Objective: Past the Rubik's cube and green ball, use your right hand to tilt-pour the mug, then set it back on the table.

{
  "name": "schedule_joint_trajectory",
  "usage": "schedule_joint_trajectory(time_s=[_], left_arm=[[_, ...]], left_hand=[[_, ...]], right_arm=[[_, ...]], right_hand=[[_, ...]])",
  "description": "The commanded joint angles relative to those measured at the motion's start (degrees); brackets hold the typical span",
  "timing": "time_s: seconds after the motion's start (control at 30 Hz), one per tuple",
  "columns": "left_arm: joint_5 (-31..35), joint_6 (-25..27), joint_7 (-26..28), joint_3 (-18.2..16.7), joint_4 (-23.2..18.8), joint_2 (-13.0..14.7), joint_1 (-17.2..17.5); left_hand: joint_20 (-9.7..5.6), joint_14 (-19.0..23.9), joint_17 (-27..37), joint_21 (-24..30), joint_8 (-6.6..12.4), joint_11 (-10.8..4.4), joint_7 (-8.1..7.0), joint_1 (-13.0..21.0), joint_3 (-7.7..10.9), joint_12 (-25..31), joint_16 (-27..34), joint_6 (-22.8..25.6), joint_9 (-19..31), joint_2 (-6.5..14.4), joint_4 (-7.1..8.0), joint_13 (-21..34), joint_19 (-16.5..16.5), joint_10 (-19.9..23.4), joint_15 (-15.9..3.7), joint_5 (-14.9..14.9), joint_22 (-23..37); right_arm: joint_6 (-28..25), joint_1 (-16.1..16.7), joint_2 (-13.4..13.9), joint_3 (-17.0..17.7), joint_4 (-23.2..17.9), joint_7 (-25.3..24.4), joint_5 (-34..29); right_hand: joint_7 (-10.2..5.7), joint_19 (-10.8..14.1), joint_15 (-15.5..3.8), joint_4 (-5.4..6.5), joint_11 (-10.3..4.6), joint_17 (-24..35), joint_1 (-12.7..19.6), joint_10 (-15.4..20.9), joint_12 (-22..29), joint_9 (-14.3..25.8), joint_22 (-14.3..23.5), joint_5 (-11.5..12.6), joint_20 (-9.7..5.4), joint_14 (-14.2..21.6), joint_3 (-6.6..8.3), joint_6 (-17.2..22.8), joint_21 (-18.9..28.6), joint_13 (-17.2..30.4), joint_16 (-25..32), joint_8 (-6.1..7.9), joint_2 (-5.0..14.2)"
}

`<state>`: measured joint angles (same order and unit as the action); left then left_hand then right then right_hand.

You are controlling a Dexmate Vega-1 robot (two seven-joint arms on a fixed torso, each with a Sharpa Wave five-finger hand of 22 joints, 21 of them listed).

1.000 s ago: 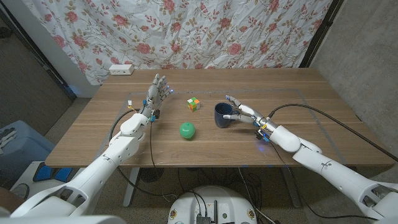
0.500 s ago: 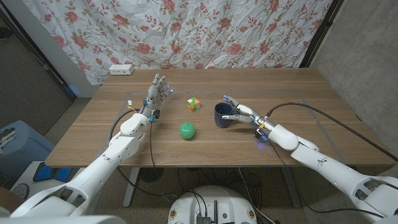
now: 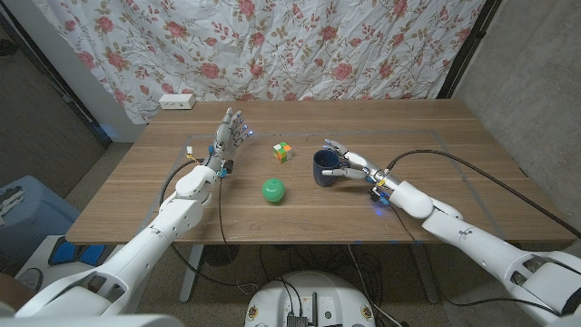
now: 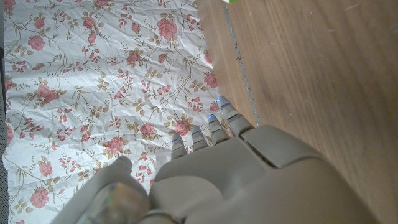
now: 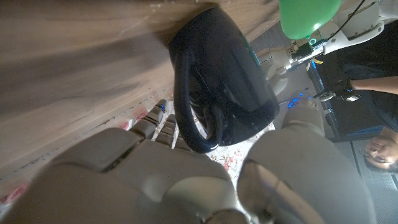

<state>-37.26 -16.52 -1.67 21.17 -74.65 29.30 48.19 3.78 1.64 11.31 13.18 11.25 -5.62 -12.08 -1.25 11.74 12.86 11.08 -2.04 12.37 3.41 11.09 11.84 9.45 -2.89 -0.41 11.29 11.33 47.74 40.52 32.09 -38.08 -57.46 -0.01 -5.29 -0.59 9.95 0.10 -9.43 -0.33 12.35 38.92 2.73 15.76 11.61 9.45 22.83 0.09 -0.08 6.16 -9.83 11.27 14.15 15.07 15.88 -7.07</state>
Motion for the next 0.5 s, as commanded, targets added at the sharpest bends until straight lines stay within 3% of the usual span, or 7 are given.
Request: schedule_joint_trajectory(time_s=[0.03, 0.5], left_arm=[[0.0, 0.0, 0.0, 0.0, 0.0, 0.0, 0.0], [0.0, 0.0, 0.0, 0.0, 0.0, 0.0, 0.0]], left_hand=[[0.01, 0.5, 0.3, 0.4, 0.38, -0.32, -0.4, -0.2, 0.34, 0.2, 0.3, -0.1, 0.2, 6.8, 0.07, 0.3, 0.5, -0.1, -0.23, 0.3, 0.2], [0.01, 0.5, 0.3, 0.4, 0.38, -0.41, -0.39, -0.2, 0.34, 0.2, 0.3, -0.1, 0.2, 6.8, 0.07, 0.3, 0.5, -0.2, -0.14, 0.3, 0.2]], right_arm=[[2.1, -0.9, -0.9, -0.4, 2.2, -1.2, -0.5], [3.4, -1.3, -1.4, -0.7, 3.4, -2.1, -1.2]], right_hand=[[-1.67, 1.9, -0.46, -0.12, -0.71, 0.4, 2.3, 2.7, 1.0, 0.5, 0.1, 0.6, -0.42, 2.1, 0.75, 2.3, 0.4, 0.9, 0.7, 1.66, -0.08], [-1.1, 6.4, -4.48, 0.43, -2.73, 0.8, 5.2, 10.6, 3.6, 1.0, 0.1, 0.6, -1.58, 10.3, 1.52, 11.1, 0.4, 2.6, 3.1, 5.88, -0.44]])
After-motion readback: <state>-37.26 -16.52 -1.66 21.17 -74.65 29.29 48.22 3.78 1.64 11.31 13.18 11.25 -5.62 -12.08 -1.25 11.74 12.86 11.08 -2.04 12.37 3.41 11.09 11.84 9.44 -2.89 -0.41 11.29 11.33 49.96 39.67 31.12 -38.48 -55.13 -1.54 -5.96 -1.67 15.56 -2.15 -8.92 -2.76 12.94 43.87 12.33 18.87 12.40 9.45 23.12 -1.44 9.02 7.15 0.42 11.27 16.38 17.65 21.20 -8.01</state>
